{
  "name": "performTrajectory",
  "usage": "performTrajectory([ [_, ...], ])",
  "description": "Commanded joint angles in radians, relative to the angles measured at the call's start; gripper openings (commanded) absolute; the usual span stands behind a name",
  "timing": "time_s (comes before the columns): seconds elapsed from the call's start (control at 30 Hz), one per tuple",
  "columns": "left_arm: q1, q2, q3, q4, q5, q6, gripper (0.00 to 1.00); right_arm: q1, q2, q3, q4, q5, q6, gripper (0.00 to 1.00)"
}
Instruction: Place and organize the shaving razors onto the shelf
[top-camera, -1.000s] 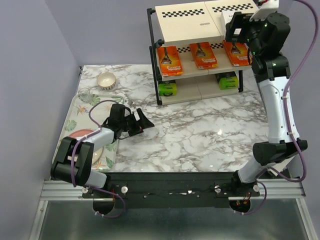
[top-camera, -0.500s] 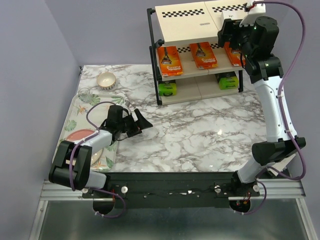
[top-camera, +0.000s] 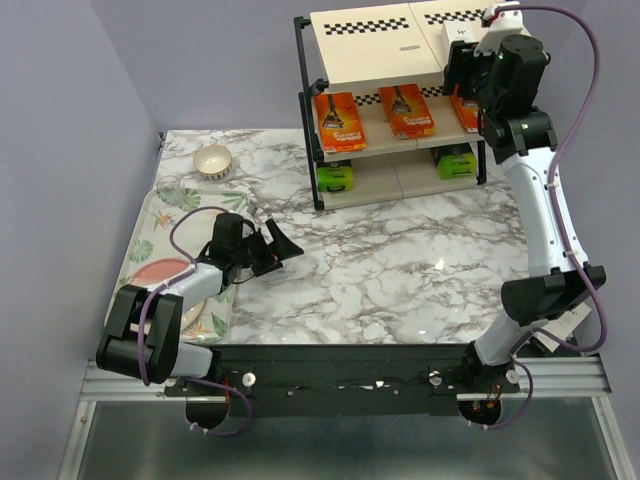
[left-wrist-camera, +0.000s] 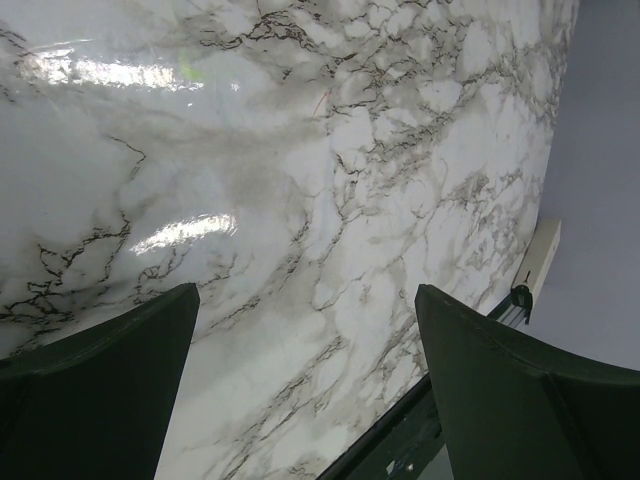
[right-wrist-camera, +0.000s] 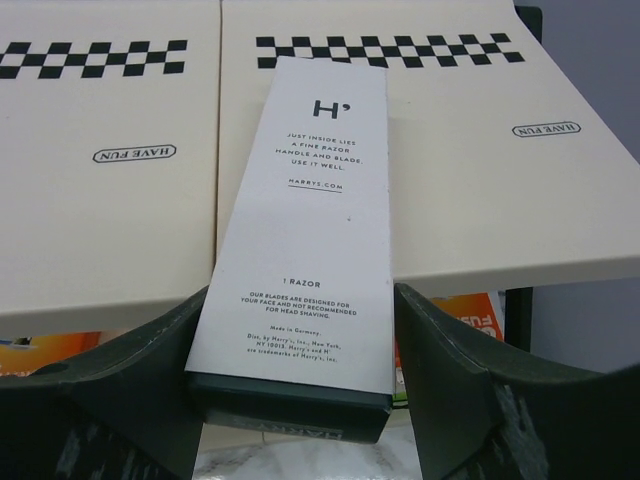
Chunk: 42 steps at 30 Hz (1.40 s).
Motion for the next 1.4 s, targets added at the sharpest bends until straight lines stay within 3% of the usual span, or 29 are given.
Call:
performTrajectory([
  [0.0, 0.012, -0.046, -0.036, 0.032, -0.013, -0.014, 0.98, -0.023, 0.032, 0.027, 0.054, 0.019, -0.058, 0.75],
  [0.37, 0.021, -0.083, -0.062, 0.039, -0.013, -0.034, 0.98, -0.104, 0.083, 0.025, 0.131, -0.045, -0.125, 0.64],
  [0.83, 0.032, -0.078, -0.065, 0.032, -0.014, -0.033, 0.98, -0.121, 0.247, 0.209, 0.170, -0.086, -0.147, 0.64],
  [0.93, 0.037, -0.078, -0.062, 0.024, -0.016, -0.031, 0.98, -0.122, 0.259, 0.224, 0.160, -0.076, -0.128, 0.72],
  [0.97, 0.038, -0.078, -0.060, 0.026, -0.017, -0.031, 0.98, -0.121, 0.255, 0.224, 0.157, -0.064, -0.124, 0.81],
  [1.1, 0.047, -0.080, -0.062, 0.026, -0.019, -0.030, 0.98, -0.122, 0.193, 0.198, 0.151, -0.021, -0.111, 1.00],
  [1.27, 0.053, -0.074, -0.066, 0.043, -0.021, -0.034, 0.98, -0.119, 0.016, 0.096, 0.127, 0.035, -0.056, 1.00],
  [1.37, 0.053, -0.063, -0.065, 0.055, -0.019, -0.040, 0.98, -0.116, -0.092, -0.056, 0.130, 0.070, -0.024, 1.00],
])
